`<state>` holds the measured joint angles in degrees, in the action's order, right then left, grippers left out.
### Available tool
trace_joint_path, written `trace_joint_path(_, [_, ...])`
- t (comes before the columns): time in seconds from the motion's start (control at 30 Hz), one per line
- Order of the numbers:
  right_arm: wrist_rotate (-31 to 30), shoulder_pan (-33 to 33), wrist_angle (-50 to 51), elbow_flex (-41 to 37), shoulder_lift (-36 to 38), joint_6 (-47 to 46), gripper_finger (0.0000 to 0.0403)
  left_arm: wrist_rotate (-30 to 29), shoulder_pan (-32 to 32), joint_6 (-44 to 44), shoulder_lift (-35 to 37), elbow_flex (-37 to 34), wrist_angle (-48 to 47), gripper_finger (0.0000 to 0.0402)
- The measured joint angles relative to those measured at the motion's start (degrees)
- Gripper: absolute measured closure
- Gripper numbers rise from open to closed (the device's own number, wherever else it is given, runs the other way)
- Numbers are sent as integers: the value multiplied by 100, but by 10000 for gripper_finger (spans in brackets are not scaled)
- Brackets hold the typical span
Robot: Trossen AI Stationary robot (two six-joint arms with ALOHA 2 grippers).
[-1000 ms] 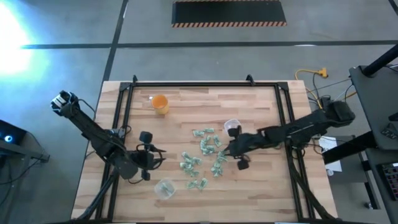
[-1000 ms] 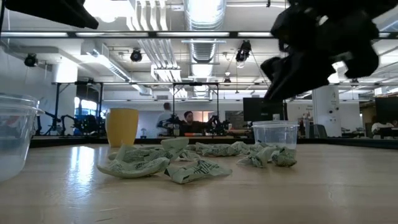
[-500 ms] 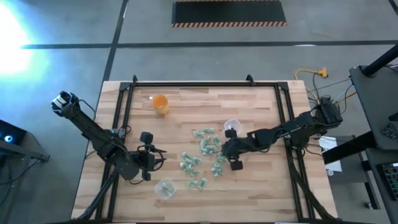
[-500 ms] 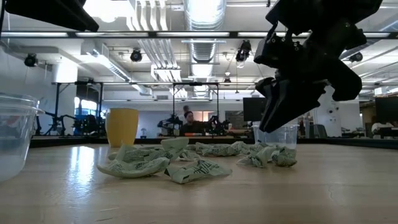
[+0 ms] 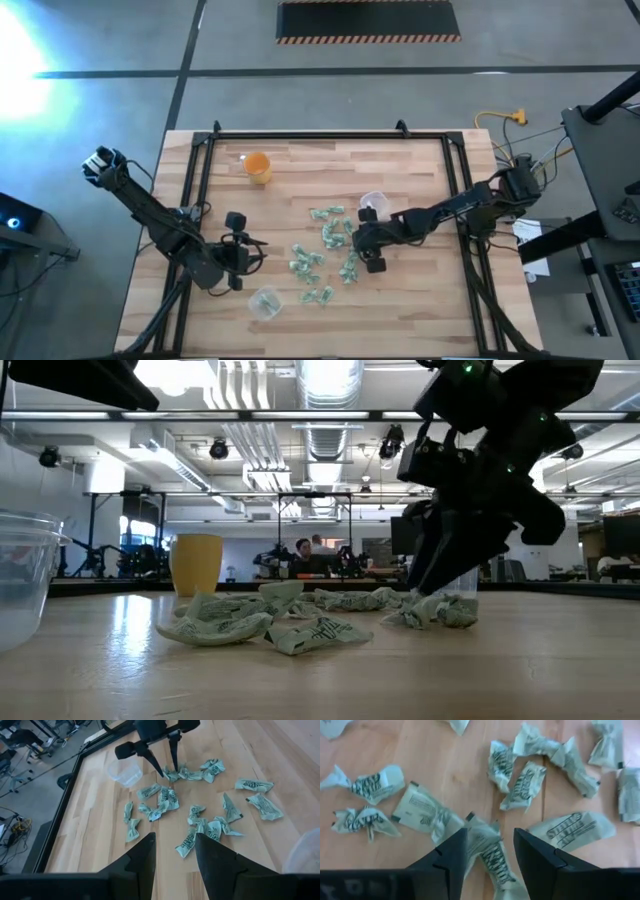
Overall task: Pick and place Stevia / Truvia into bins
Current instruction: Put the green stevia packet into the top transparent container
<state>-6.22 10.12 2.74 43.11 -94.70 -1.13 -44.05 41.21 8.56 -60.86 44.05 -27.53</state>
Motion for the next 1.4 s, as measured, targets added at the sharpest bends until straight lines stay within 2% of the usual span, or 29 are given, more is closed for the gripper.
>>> trace_joint_path(0.27, [4,-5,81,-19,88,-69,240,0,0,1,2,-7,-1,281])
trace_joint_path(0.87, [70,1,178,-22,88,-160,282,2,0,2,2,-11,2,281])
trace_joint_path(1.4, [73,12,60,-39,-34,-177,293,4,1,2,2,-11,0,281])
